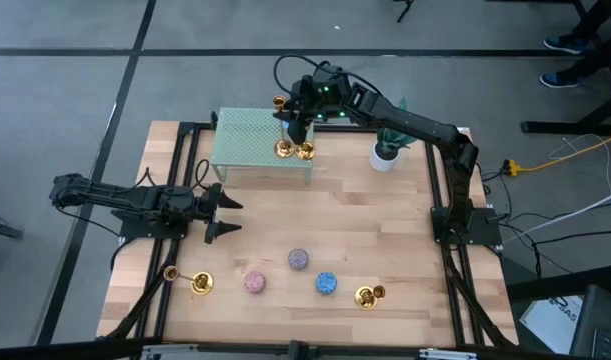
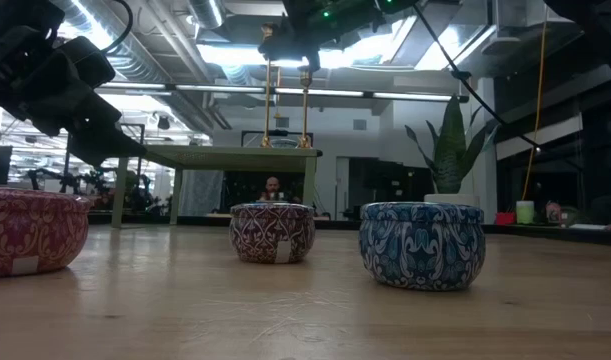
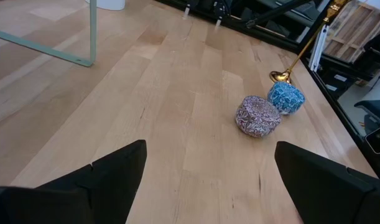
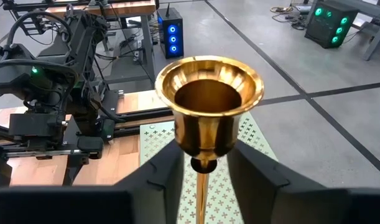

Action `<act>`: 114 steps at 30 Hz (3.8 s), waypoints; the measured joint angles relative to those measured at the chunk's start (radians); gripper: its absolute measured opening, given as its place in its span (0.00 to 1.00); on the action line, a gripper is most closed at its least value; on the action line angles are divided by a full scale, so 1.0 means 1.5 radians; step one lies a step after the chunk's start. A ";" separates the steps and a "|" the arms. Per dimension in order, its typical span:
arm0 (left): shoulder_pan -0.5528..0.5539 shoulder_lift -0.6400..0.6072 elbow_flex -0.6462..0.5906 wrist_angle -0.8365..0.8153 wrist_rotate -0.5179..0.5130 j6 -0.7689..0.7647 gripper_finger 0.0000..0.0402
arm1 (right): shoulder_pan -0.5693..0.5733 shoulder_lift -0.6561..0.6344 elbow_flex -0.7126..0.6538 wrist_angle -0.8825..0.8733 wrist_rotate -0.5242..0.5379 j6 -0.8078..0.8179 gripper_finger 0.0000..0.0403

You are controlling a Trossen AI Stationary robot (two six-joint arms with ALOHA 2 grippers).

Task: Pick & Place candle stick holders
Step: Put the gold candle holder on the shelf

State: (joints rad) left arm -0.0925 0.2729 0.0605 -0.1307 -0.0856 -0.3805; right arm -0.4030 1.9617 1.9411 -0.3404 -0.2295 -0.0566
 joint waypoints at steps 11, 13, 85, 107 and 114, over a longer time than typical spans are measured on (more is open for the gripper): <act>0.000 0.000 0.000 0.000 0.000 0.000 0.88 | 0.001 0.000 0.000 -0.023 0.000 0.001 0.62; 0.000 0.000 0.000 0.000 0.000 0.000 0.88 | 0.001 0.000 0.000 -0.032 0.000 0.011 0.64; 0.000 0.000 0.000 0.000 0.000 0.000 0.88 | 0.177 -0.210 0.263 -0.725 0.066 -0.067 0.66; 0.000 0.000 0.000 0.000 0.000 0.000 0.88 | 0.460 -0.305 0.263 -0.821 0.065 -0.035 0.66; 0.000 0.000 0.000 0.000 0.000 0.000 0.88 | 0.538 -0.315 0.263 -0.821 0.064 -0.035 0.66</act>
State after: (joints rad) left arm -0.0925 0.2729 0.0605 -0.1307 -0.0860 -0.3805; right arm 0.4033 1.4893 2.3356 -1.5719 -0.1340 -0.1089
